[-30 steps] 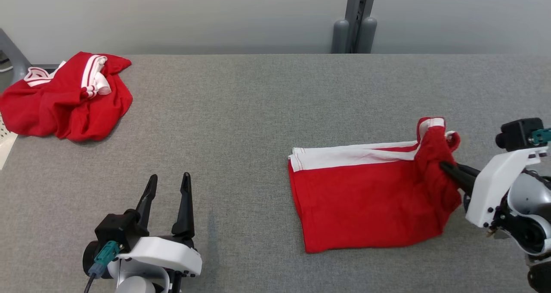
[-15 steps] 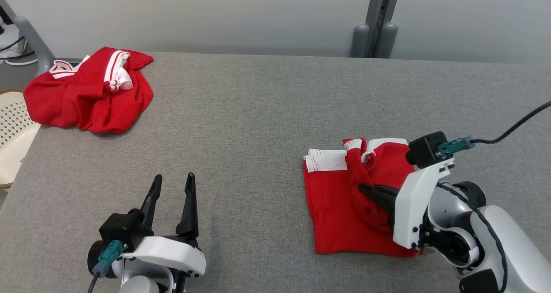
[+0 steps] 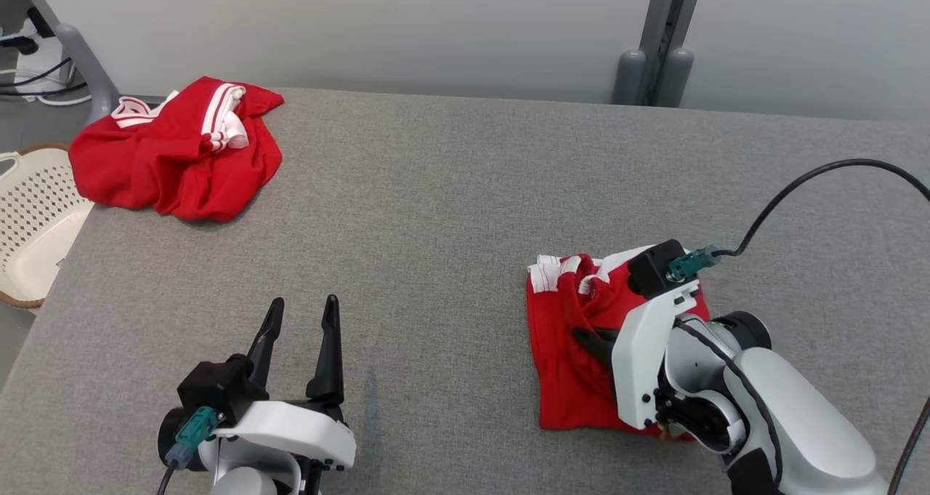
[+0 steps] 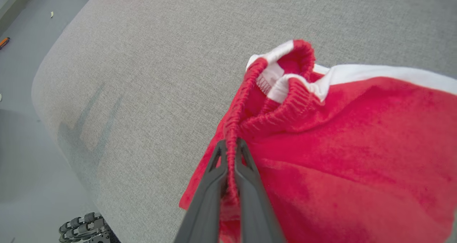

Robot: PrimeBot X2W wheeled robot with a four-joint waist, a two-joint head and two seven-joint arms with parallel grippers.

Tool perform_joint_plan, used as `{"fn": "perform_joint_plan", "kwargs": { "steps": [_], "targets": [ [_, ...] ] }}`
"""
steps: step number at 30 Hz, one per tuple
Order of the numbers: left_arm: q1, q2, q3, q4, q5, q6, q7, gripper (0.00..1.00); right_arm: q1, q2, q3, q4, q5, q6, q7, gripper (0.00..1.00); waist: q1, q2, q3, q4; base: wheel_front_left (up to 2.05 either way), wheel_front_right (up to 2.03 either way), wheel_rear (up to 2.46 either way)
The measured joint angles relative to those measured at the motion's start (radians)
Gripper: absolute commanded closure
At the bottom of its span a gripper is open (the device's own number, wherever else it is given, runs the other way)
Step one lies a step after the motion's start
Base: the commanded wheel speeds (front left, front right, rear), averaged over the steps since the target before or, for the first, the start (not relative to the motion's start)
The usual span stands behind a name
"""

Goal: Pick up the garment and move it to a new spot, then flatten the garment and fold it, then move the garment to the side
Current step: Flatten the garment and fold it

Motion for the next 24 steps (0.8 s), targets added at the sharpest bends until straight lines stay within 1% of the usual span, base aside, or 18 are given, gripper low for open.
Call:
{"fn": "perform_joint_plan", "kwargs": {
  "steps": [1,2,3,4,8,15,20,24],
  "targets": [
    [0.0,-0.001,0.0,0.0,0.0,0.0,0.0,0.0,-0.008,0.001,0.009,0.009,-0.01,0.0,-0.015,0.73,0.0,0.0,-0.001,0.0,0.0,0.0,0.0],
    [0.0,-0.001,0.001,0.001,0.0,0.0,0.0,0.0,-0.016,0.002,0.019,0.018,-0.015,0.0,-0.027,0.57,0.0,0.0,-0.002,0.0,0.0,0.0,0.0],
    [0.0,-0.002,0.0,0.002,0.0,0.0,0.0,0.0,-0.021,0.003,0.033,0.027,-0.019,0.0,-0.033,0.12,0.0,0.0,-0.003,0.0,0.0,0.0,0.0],
    [0.0,-0.002,0.001,0.003,0.0,-0.001,0.0,0.0,-0.021,0.006,0.04,0.033,-0.022,0.0,-0.051,0.0,0.0,0.0,-0.005,0.0,0.0,0.0,0.0],
    [0.003,-0.002,0.001,0.003,0.006,-0.002,0.0,0.0,-0.034,0.021,0.069,0.045,-0.023,0.0,-0.096,0.0,0.0,0.0,-0.011,-0.004,0.0,0.0,0.0],
    [0.007,-0.003,0.007,0.0,0.014,-0.002,0.0,0.0,-0.046,0.018,0.09,0.033,-0.03,0.0,-0.206,0.0,0.0,0.0,-0.011,-0.02,0.0,0.0,0.0],
    [0.007,-0.003,0.008,-0.006,0.02,-0.002,0.0,0.0,-0.063,0.002,0.05,0.018,-0.079,0.0,-0.354,0.0,0.0,0.0,-0.009,-0.036,0.0,0.0,0.0],
    [0.005,-0.003,0.01,-0.018,0.025,-0.001,0.0,0.0,-0.065,-0.005,-0.023,0.014,-0.139,0.0,-0.499,0.0,0.0,0.0,-0.011,-0.05,0.0,0.0,0.0]
  ]
}}
